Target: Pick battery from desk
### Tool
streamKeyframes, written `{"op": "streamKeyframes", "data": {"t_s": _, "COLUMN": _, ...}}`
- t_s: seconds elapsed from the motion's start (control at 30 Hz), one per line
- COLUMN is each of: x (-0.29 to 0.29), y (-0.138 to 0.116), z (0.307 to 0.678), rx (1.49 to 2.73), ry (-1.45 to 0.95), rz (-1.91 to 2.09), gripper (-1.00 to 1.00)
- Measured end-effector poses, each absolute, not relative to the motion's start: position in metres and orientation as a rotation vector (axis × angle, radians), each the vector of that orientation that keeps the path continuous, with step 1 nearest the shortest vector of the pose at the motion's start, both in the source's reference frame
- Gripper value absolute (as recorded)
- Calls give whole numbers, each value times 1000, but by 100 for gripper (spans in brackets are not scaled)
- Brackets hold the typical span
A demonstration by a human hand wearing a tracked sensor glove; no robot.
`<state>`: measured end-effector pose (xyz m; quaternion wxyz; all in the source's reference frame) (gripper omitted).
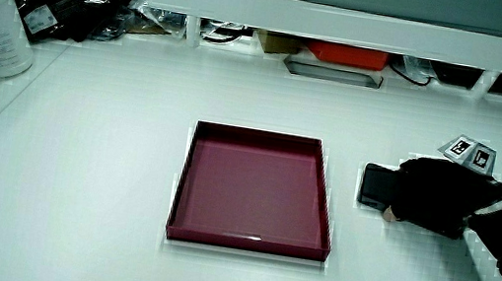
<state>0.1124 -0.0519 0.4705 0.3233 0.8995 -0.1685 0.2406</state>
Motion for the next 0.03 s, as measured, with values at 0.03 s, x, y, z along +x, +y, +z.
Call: {"op": "streamKeyframes", "data": {"t_s": 0.03, "x": 107, "y": -52, "z": 475, "rx": 2339, "ry": -472, "rz": 655, "gripper": 100}}
